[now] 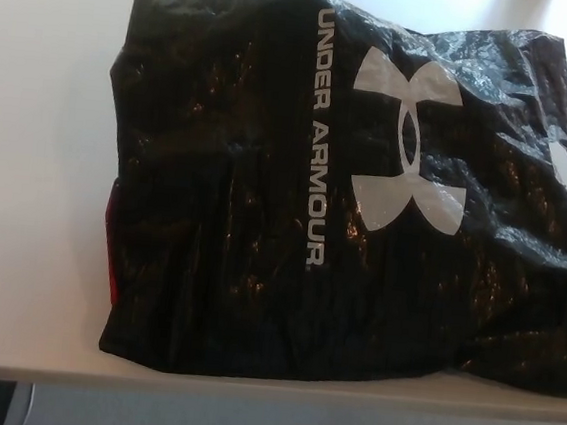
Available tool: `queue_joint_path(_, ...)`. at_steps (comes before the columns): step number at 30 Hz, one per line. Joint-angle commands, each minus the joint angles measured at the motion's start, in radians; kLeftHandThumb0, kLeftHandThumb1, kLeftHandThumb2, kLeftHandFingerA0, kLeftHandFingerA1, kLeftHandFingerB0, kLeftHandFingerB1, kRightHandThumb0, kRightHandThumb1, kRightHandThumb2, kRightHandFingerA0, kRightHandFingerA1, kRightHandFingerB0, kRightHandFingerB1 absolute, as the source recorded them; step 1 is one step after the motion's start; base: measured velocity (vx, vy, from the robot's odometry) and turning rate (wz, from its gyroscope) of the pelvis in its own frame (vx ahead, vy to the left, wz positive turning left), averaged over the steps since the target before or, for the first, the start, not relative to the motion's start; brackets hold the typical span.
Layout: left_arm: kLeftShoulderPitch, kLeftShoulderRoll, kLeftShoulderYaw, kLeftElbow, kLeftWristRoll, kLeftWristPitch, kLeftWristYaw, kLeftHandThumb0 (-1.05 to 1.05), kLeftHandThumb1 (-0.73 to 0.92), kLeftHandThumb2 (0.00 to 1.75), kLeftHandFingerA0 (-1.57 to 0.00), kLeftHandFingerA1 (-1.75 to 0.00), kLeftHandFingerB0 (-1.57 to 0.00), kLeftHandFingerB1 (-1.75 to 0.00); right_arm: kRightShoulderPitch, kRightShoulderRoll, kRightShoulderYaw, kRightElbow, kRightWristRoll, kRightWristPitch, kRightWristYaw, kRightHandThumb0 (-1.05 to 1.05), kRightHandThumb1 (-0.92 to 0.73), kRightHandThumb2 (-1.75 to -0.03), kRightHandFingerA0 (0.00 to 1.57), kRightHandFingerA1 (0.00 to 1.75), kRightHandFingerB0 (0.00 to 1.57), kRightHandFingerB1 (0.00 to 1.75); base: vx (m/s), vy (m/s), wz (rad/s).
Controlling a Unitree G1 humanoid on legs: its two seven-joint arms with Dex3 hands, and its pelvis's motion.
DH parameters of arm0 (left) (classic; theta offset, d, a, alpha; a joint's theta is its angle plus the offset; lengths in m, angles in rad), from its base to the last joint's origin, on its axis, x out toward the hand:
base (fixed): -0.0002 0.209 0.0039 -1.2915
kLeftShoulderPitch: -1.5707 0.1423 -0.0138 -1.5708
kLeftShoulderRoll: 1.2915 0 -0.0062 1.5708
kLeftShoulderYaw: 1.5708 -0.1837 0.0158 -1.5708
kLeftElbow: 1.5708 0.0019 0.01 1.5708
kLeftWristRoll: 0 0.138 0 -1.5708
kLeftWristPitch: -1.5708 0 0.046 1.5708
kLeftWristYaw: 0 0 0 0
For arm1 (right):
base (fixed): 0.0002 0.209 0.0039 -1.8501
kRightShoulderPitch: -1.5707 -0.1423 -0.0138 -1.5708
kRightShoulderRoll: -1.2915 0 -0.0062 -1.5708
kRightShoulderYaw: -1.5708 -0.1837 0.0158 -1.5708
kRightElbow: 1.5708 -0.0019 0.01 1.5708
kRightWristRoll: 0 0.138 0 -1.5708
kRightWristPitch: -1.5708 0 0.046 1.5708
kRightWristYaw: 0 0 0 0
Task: A plastic bag is kept in the middle of the desk and the robot uses both its hands to grab the bag from the left and right and brings its hands close together to compress the bag
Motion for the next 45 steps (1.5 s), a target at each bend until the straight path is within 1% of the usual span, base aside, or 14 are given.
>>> queue_joint_path(1, 0.121, -0.027, 0.132, -0.317, -0.16, -0.633, 0.008, -0.62, 0.92, 0.72, -0.58, -0.53, -0.26, -0.37, 0.102, 0.003, -0.06, -0.329, -0.109, -0.427, -0.186, -0.58, -0.91, -0.68, 0.19, 0.32, 0.2, 0.33, 0.0, 0.0, 0.0)
queue_joint_path(13, 0.191, -0.047, 0.123, -0.359, -0.186, -0.645, -0.029, -0.61, 0.92, 0.69, -0.56, -0.51, -0.27, -0.37, 0.167, 0.009, -0.066, -0.366, -0.113, -0.445, -0.186, -0.59, -0.92, -0.69, 0.17, 0.32, 0.19, 0.32, 0.0, 0.0, 0.0)
queue_joint_path(14, 0.232, -0.06, 0.114, -0.389, -0.186, -0.637, -0.029, -0.65, 0.91, 0.69, -0.53, -0.48, -0.24, -0.35, 0.192, 0.009, -0.068, -0.372, -0.072, -0.48, -0.162, -0.34, -0.6, -1.13, 0.01, 0.5, 0.0, 0.48, 0.0, 0.0, 0.0)
queue_joint_path(16, 0.321, -0.08, 0.071, -0.446, -0.27, -0.619, -0.062, -0.66, 0.9, 0.67, -0.49, -0.47, -0.24, -0.34, 0.25, 0.008, -0.078, -0.398, -0.041, -0.586, -0.147, -0.69, -0.88, -0.69, 0.09, 0.29, 0.14, 0.3, 0.0, 0.0, 0.0)
queue_joint_path(18, 0.357, -0.098, 0.063, -0.468, -0.281, -0.614, -0.057, -0.72, 0.92, 0.74, -0.43, -0.46, -0.22, -0.33, 0.257, 0.011, -0.077, -0.406, -0.018, -0.638, -0.138, -0.74, -0.67, -1.07, 0.0, 0.23, 0.1, 0.29, 0.0, 0.0, 0.0)
queue_joint_path(22, 0.45, -0.128, 0.06, -0.564, -0.263, -0.641, -0.033, -0.71, 0.78, 1.04, -0.27, -0.5, -0.16, -0.43, 0.253, 0.016, -0.099, -0.461, -0.013, -0.758, -0.144, -0.61, -0.81, -0.64, 0.0, 0.27, 0.07, 0.28, 0.0, 0.0, 0.0)
queue_joint_path(28, 0.574, -0.13, 0.038, -0.706, -0.3, -0.632, -0.037, -0.73, 0.76, 1.04, -0.25, -0.48, -0.16, -0.42, 0.283, 0.047, -0.105, -0.546, 0.02, -0.805, -0.138, -0.7, -0.63, -0.97, 0.0, 0.21, 0.0, 0.22, 0.0, 0.0, 0.0)
queue_joint_path(29, 0.549, -0.129, 0.046, -0.702, -0.313, -0.655, -0.035, -0.68, 0.92, 0.69, -0.34, -0.4, -0.21, -0.31, 0.283, 0.054, -0.112, -0.552, 0.01, -0.813, -0.143, -0.7, -0.62, -0.96, 0.0, 0.21, 0.01, 0.25, 0.0, 0.0, 0.0)
queue_joint_path(34, 0.434, -0.107, 0.132, -0.738, -0.327, -0.705, -0.007, -0.69, 0.8, 1.04, -0.23, -0.46, -0.11, -0.41, 0.273, 0.055, -0.167, -0.603, 0.006, -0.809, -0.144, -0.68, -0.65, -0.97, 0.0, 0.2, 0.01, 0.24, 0.0, 0.0, 0.0)
queue_joint_path(40, 0.026, 0.126, 0.464, -0.873, -0.319, -0.419, 0.12, -0.71, 0.92, 0.7, -0.21, -0.4, -0.13, -0.28, -0.005, 0.015, -0.323, -0.805, -0.086, -0.379, -0.174, -1.0, -0.71, -1.02, 0.0, 0.08, 0.0, 0.0, 0.0, 0.0, 0.0)
queue_joint_path(42, -0.043, 0.185, 0.529, -0.857, -0.281, -0.35, 0.13, -0.34, 0.59, 1.15, -0.02, -0.5, 0.0, -0.5, -0.052, 0.0, -0.35, -0.854, -0.101, -0.242, -0.146, -1.01, -0.7, -1.01, 0.0, 0.08, 0.0, 0.0, 0.0, 0.0, 0.0)
queue_joint_path(43, -0.07, 0.232, 0.547, -0.854, -0.294, -0.294, 0.123, -0.71, 0.92, 0.69, -0.16, -0.39, -0.1, -0.23, -0.098, -0.022, -0.361, -0.861, -0.075, -0.172, -0.128, -0.99, -0.66, -0.98, 0.0, 0.07, 0.0, 0.0, 0.0, 0.0, 0.0)
queue_joint_path(44, -0.11, 0.283, 0.564, -0.832, -0.305, -0.256, 0.113, -0.73, 0.7, 1.09, -0.04, -0.48, 0.0, -0.35, -0.15, -0.051, -0.374, -0.863, -0.052, -0.09, -0.107, -0.99, -0.64, -0.96, 0.0, 0.07, 0.0, 0.0, 0.0, 0.0, 0.0)
queue_joint_path(45, -0.162, 0.324, 0.577, -0.804, -0.286, -0.213, 0.116, -0.72, 0.86, 0.68, -0.09, -0.36, -0.12, -0.23, -0.211, -0.087, -0.392, -0.84, -0.067, -0.028, -0.089, -0.85, -0.71, -0.62, 0.0, 0.0, 0.0, 0.0, 0.0, 0.0, 0.0)
